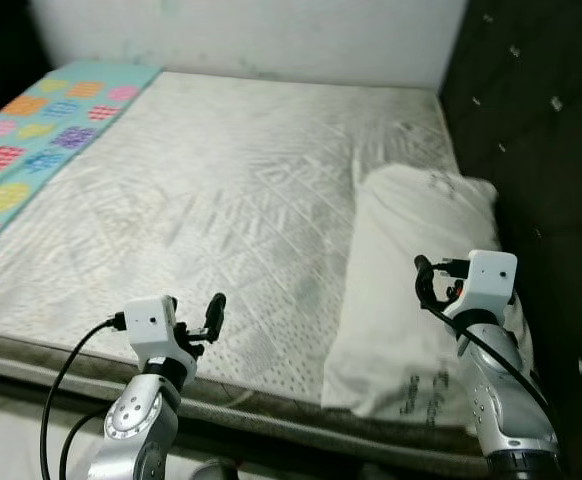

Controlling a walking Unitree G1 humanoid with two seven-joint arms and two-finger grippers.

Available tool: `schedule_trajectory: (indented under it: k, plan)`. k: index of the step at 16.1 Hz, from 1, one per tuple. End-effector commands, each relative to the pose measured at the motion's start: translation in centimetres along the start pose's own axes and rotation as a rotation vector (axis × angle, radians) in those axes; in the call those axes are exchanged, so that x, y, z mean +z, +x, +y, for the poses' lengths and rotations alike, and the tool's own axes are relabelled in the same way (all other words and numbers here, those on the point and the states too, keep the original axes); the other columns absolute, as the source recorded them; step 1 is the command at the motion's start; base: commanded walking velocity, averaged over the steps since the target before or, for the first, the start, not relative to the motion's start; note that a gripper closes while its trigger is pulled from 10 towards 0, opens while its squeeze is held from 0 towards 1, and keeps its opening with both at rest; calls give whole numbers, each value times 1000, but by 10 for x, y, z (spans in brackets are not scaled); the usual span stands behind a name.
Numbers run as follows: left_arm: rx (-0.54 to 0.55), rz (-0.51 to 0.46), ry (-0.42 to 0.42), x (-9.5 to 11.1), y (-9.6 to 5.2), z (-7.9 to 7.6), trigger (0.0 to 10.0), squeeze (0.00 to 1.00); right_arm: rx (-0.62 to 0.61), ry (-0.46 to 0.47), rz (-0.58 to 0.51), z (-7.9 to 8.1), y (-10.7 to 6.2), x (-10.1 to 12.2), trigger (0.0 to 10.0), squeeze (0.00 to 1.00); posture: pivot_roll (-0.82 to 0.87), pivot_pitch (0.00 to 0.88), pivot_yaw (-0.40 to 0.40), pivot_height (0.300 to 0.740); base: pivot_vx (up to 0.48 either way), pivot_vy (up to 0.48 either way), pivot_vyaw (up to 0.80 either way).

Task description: Clean up the room

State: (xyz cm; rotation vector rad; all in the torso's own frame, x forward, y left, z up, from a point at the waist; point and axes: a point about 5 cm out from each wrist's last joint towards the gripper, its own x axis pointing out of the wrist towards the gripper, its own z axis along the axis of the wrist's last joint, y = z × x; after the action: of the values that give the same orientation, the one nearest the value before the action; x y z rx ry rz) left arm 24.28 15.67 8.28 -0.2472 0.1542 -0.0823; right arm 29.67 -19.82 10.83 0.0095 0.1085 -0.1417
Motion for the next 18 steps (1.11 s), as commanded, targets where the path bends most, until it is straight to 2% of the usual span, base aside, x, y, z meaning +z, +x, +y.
schedule_trajectory:
  k: [1, 7, 8, 9, 11, 13, 15, 17, 18]
  plan:
    - [4, 6, 13, -1, 0, 1, 10000, 0, -7, 7, -4, -2, 1, 1, 10000, 1000, -56, 0, 8, 740, 0, 0, 0]
    - [5, 10, 6, -2, 0, 2, 10000, 0, -21, -3, -6, -4, 1, 0, 10000, 1000, -56, 0, 8, 740, 0, 0, 0]
    - [15, 20, 2, -4, 0, 2, 10000, 0, -11, -9, -10, -2, 1, 0, 10000, 329, -56, 0, 10, 740, 0, 0, 0]
    - [17, 24, -2, -4, 1, 2, 10000, 0, -19, -35, 3, -1, 1, -2, 10000, 0, -56, 0, 9, 740, 0, 0, 0]
    - [10, 21, -8, -4, 1, 1, 10000, 0, -38, -38, 34, -2, 0, -8, 10000, 0, -59, 0, 7, 740, 0, 0, 0]
    - [9, 10, -23, -3, 4, -1, 10000, 0, -108, -49, 65, -2, 0, -15, 10000, 0, -67, 0, 4, 740, 0, 0, 0]
    - [12, 8, -30, -4, 6, -1, 10000, 0, 6, -33, 3, 5, -2, -11, 10000, 0, -74, 0, 3, 740, 0, 0, 0]
    - [4, 7, -35, -4, 8, -4, 10000, 0, -12, -40, 5, 1, -3, -11, 10000, 0, -80, 0, 6, 740, 0, 0, 0]
    - [0, 6, -37, -4, 9, -5, 10000, 0, -9, -14, 25, 0, -4, -13, 10000, 0, -84, 0, 8, 740, 0, 0, 0]
